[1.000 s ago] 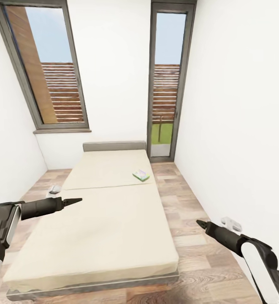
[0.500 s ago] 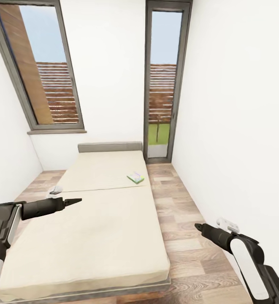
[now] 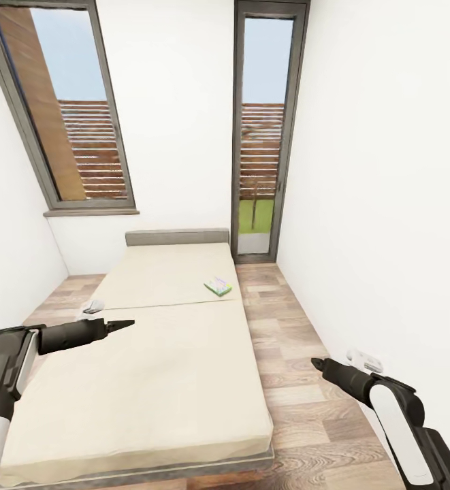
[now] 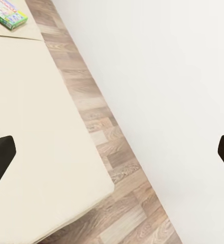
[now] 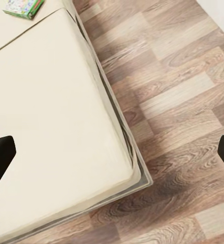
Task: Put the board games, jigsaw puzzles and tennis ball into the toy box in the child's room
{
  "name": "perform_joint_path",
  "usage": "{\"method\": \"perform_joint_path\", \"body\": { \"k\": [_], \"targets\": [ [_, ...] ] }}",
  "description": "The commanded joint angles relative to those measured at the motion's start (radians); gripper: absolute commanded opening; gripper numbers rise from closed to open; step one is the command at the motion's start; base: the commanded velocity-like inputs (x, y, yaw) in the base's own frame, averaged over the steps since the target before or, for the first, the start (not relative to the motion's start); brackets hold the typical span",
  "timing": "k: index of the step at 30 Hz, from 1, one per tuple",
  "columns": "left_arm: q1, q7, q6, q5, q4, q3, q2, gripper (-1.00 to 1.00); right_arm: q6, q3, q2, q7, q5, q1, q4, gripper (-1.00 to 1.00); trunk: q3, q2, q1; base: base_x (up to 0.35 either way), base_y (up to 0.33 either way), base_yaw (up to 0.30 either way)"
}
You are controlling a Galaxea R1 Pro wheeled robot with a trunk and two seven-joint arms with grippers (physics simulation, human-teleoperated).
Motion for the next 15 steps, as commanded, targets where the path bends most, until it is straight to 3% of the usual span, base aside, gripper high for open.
{"method": "perform_joint_path", "body": {
  "k": [1, 7, 15],
  "targets": [
    [-0.001, -0.001, 0.008, -0.003, 0.000, 0.001, -0.001, 1.00, 0.002, 0.001, 0.001, -0.009, -0.010, -0.001, -0.001, 1.00, -0.002, -0.003, 0.001, 0.000, -0.135, 0.000],
    [-0.001, 0.023, 0.008, -0.002, 0.000, 0.001, -0.003, 1.00, 0.001, 0.002, 0.004, -0.009, -0.010, -0.001, 0.000, 1.00, -0.002, -0.003, 0.001, 0.009, -0.218, 0.067],
    [-0.001, 0.036, 0.008, -0.001, 0.000, 0.001, -0.005, 1.00, 0.001, 0.004, 0.004, -0.009, -0.010, -0.001, 0.002, 1.00, -0.002, -0.003, 0.001, 0.112, -0.102, 0.254]
  ]
}}
